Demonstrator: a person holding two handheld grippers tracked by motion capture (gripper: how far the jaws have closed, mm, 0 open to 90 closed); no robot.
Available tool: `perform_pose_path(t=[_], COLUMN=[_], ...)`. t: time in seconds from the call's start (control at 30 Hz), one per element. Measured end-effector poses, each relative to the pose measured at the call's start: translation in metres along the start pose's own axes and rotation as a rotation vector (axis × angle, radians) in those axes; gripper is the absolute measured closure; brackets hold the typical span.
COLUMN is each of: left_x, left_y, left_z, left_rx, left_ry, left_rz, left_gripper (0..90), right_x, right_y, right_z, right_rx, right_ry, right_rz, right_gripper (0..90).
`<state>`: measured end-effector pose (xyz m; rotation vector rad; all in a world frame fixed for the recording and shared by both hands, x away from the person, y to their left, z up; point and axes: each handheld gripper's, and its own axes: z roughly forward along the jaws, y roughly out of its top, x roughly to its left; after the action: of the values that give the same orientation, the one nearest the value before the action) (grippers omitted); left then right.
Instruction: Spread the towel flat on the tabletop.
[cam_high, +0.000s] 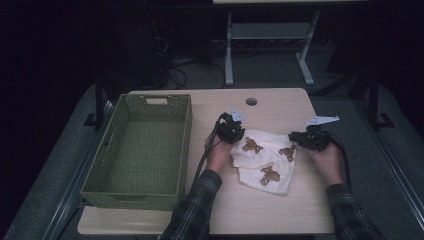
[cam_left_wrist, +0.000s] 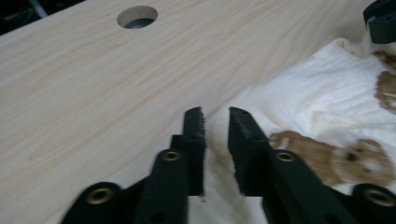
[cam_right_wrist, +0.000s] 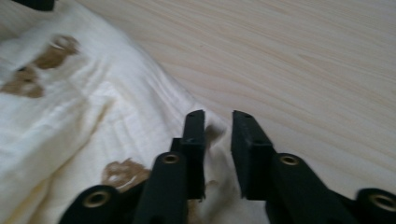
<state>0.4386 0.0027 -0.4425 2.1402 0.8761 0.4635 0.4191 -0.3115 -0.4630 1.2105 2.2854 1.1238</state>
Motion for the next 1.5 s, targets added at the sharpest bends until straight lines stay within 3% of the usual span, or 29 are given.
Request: perform_pose_path(t=[0.13,0.43,0.7,0.83,0.93,1.0,1.17,1.37,1.5], left_x=[-0.006,-0.026,-0.057,-0.065,-0.066,-0.067,-0.075,-0.076,-0.077], left_y=[-0.002,-0.022,-0.049,-0.061,-0.069,-0.074,-0.079,-0.08,-0.08], left_z=[-0.014,-0.054,-0.08,-0.089,-0.09,-0.087,-0.075,-0.071,-0.07], left_rx=[-0.008,-0.022,0.018,0.033,0.051,0.066,0.108,0.133,0.137], left_ry=[-0.04,-0.149,-0.194,-0.202,-0.199,-0.222,-0.219,-0.201,-0.2], left_rz=[0.005,-0.004,0.101,0.114,0.112,0.096,0.135,0.149,0.155], left_gripper=[67.3,65.1,65.8,66.0,65.6,64.8,62.5,80.9,85.1], right_x=[0.003,0.023,0.038,0.045,0.05,0.052,0.058,0.068,0.075], right_y=[0.0,-0.005,-0.018,-0.024,-0.029,-0.032,-0.044,-0.064,-0.071], right_z=[-0.014,-0.037,-0.051,-0.054,-0.056,-0.058,-0.066,-0.077,-0.076], right_rx=[-0.014,-0.037,-0.027,-0.013,0.003,0.008,0.033,0.065,0.088], right_ry=[0.03,0.108,0.124,0.123,0.136,0.14,0.15,0.179,0.211], right_rz=[-0.001,-0.014,-0.037,-0.046,-0.048,-0.052,-0.05,-0.036,-0.039], right_gripper=[71.3,71.4,70.9,70.5,70.4,70.0,69.9,69.9,69.9])
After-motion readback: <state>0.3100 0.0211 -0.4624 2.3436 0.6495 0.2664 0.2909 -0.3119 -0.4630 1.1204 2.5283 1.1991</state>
